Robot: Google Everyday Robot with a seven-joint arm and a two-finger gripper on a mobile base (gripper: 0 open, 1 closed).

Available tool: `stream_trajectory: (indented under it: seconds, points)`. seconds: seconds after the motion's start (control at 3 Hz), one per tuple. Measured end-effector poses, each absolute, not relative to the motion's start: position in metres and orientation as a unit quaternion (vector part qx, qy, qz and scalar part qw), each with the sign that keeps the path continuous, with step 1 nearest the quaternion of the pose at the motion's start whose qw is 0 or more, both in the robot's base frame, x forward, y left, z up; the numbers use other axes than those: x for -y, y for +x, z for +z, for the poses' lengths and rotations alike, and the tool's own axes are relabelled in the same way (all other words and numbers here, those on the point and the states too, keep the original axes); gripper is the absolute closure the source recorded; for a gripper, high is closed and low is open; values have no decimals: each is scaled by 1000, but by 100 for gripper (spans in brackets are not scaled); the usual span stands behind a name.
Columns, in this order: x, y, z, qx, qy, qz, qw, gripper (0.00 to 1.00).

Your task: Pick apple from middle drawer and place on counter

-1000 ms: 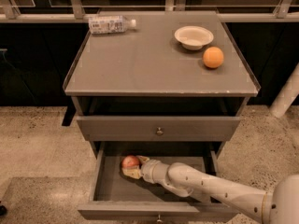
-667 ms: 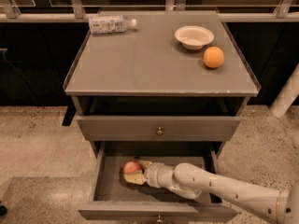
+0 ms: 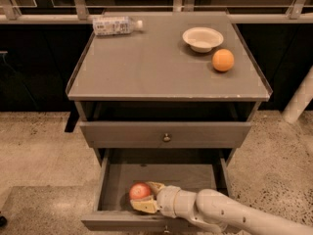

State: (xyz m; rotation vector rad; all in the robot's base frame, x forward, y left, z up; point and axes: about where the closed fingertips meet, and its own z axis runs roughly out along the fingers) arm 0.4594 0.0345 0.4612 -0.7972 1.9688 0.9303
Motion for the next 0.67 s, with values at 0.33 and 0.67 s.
stream_trajectory:
  seconds: [0.33, 0.67]
  points:
    - [-28, 441, 512, -736, -307, 392, 459, 100]
    - [2, 445, 524, -740, -280, 377, 482, 100]
